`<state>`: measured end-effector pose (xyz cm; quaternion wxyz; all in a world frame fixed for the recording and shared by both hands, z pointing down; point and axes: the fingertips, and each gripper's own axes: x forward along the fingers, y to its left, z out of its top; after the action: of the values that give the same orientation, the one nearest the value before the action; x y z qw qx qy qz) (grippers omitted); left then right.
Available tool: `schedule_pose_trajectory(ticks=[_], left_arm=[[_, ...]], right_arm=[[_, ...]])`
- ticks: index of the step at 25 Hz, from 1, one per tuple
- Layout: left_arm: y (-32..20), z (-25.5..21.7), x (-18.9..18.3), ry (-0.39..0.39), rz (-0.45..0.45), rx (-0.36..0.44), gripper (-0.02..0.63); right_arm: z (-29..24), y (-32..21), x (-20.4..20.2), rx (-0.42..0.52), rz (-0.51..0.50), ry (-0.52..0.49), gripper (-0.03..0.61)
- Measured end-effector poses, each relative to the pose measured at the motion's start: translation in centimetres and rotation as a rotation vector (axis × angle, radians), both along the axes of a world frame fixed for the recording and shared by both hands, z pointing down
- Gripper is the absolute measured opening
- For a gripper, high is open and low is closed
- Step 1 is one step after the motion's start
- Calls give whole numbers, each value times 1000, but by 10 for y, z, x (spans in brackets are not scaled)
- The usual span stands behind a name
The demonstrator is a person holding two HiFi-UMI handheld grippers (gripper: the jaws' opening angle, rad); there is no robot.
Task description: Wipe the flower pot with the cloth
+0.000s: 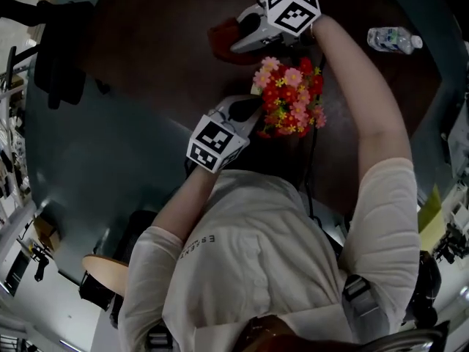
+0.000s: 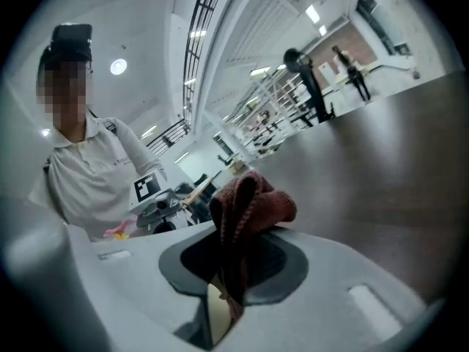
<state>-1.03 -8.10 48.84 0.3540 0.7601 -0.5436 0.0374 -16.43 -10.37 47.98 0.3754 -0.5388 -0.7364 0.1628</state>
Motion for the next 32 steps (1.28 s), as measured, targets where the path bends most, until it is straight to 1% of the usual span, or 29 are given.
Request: schedule_pose_trajectory(ticks=[3,5,7,11,15,19,25,28,32], left_arm=[[-1,1,-1,24,-13,5,14],[-3,1,-2,7,-11,20,14],[-3,0,-2,-26,3,25,14],[0,0,-3,-51,10,17,14],[5,0,-9,-37,-18,19,14],[4,1,-8,-55,-19,23,14],[6,2,-8,-73,-22,11,14],[7,2,-7,-64,-19,1,14],[6,4,-7,-59,-20,-5,14]], right_arm=[[9,37,8,-51,-184,44,51],[14,59,19,-92,-283,80,51],[20,75,32,-110,-364,127,51],[27,93,57,-100,-493,200,51],[27,98,69,-91,-556,224,51],[30,86,79,-49,-566,237,51],[30,60,82,-7,-481,233,51],[32,43,82,7,-410,256,51],[40,16,80,5,-264,297,51]])
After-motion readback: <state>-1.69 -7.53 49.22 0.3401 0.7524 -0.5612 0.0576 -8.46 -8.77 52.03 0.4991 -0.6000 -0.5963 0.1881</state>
